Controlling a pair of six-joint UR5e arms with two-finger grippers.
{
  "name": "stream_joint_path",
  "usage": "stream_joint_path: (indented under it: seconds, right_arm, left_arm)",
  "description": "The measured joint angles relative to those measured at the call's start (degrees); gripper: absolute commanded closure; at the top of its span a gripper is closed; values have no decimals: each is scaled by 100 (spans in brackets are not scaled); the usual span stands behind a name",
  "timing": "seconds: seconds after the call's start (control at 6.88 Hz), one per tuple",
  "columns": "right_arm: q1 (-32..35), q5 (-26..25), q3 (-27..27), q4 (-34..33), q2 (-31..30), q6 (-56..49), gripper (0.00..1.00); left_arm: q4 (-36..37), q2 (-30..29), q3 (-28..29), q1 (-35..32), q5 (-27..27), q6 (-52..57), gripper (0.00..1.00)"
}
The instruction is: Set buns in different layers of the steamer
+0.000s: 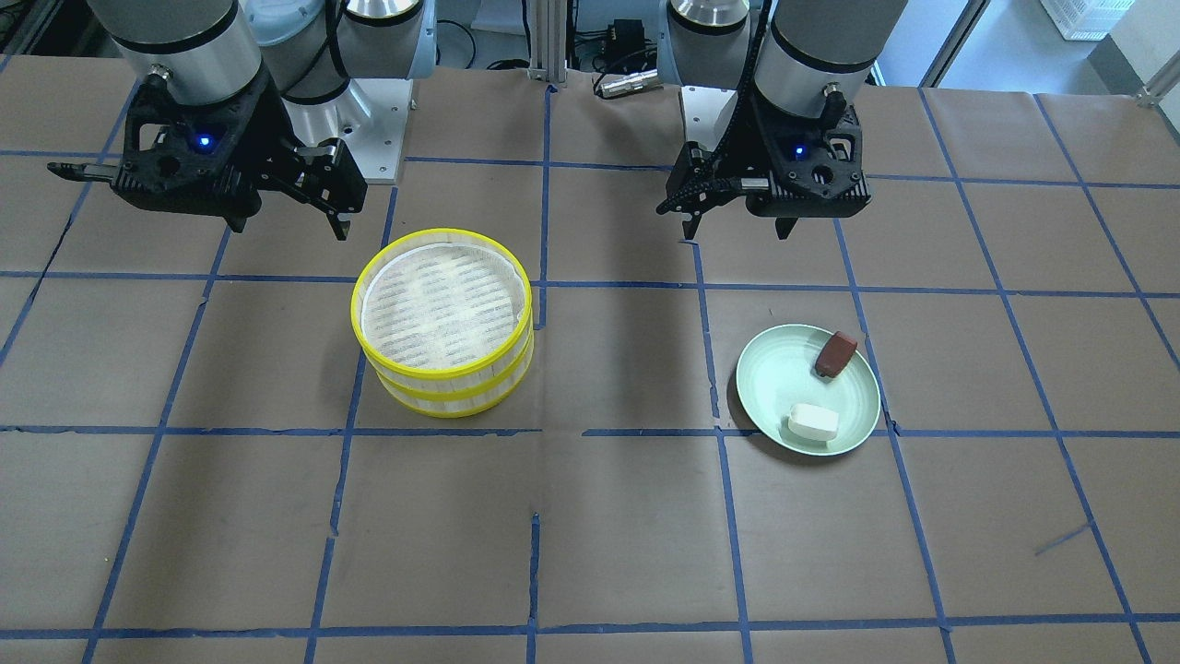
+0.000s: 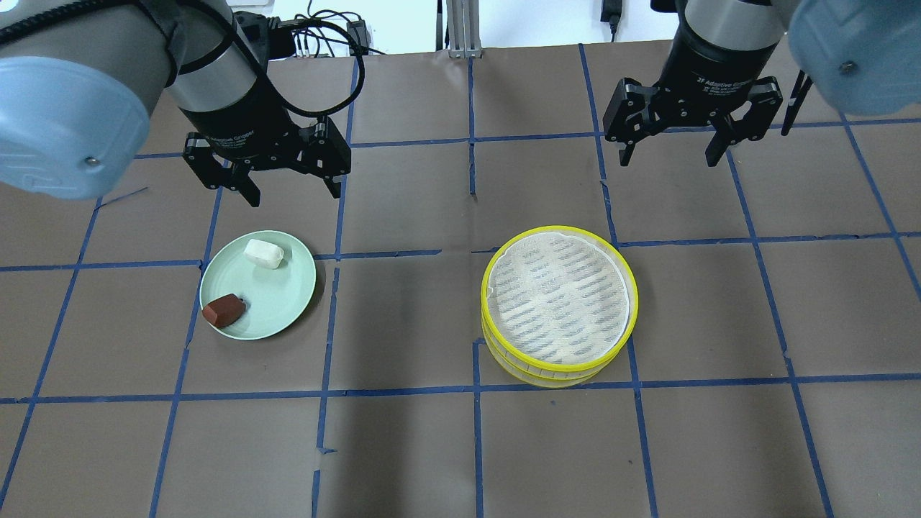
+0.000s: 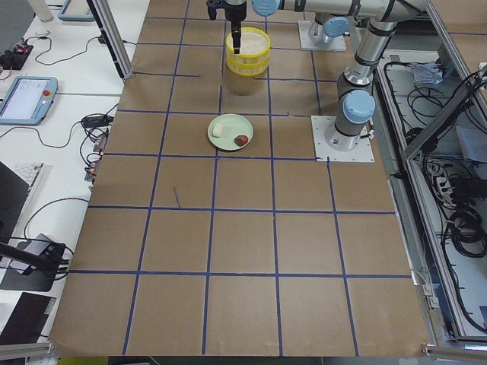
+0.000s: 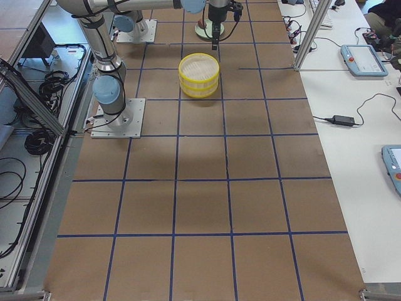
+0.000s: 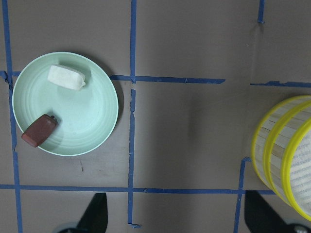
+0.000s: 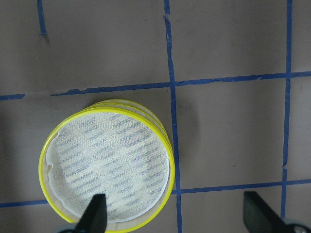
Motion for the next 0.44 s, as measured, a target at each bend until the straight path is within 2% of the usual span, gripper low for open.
stream_joint_path:
  seconds: [0.44]
  right_arm:
    - [0,5,37,0,1,21,0]
  left_arm:
    - [0,-1,-20,0,6,5,0]
